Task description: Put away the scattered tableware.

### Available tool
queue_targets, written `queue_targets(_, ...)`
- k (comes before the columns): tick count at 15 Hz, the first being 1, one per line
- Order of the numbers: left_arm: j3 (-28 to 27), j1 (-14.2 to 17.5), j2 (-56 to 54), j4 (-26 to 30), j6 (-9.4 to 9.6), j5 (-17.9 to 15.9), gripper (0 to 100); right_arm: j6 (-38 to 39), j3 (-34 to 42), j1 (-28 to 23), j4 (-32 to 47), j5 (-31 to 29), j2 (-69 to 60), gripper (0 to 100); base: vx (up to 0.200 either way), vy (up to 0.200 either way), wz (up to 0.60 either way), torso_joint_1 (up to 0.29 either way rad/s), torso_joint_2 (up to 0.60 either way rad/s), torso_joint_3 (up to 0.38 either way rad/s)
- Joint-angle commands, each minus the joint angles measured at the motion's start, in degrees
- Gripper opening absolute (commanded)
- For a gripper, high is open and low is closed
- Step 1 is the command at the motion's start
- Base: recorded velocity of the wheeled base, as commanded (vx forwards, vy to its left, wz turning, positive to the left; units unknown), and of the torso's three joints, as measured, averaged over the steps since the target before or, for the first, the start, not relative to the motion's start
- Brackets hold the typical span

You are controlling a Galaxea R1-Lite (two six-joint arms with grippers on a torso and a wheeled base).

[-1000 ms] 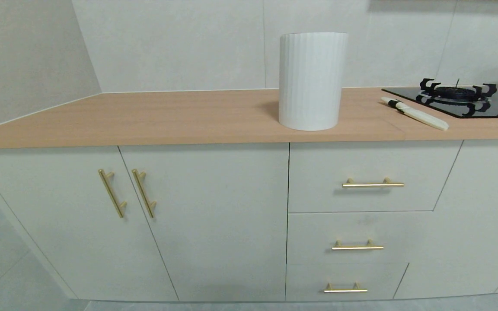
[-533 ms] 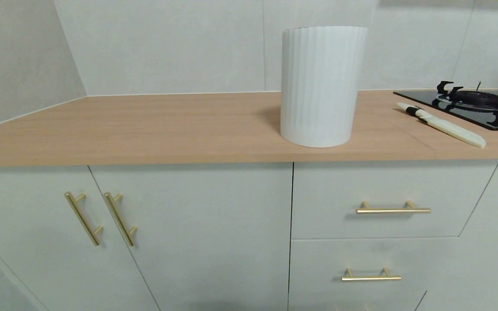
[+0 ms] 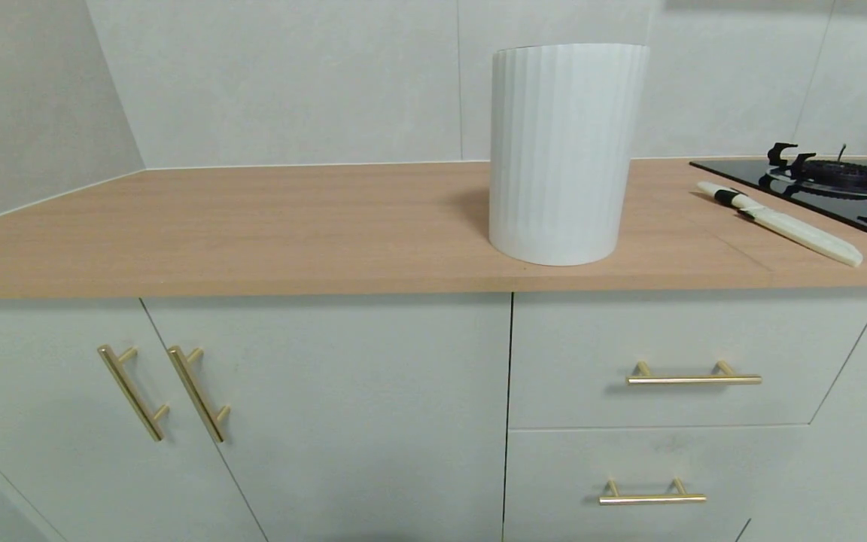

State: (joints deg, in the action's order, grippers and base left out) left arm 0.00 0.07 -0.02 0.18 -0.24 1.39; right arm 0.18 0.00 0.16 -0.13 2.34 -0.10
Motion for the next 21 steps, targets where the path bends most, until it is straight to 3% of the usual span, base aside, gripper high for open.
queue_targets(1,0.00,0.01,0.02,-0.01,-0.02,0.02,100,-0.01,0.00,0.02,-0.04,0.03,0.10,100,0.000,0.000,-0.60,-0.007,0.00,0.017)
queue_targets(12,0.00,0.01,0.02,-0.01,-0.02,0.02,100,-0.09,0.00,0.02,-0.04,0.03,0.10,100,0.000,0.000,-0.05,0.001,0.00,0.001)
queue_targets(21,0.00,0.01,0.02,-0.01,-0.02,0.02,100,-0.09,0.00,0.02,-0.04,0.03,0.10,100,0.000,-0.200,0.00,0.004,0.00,0.001)
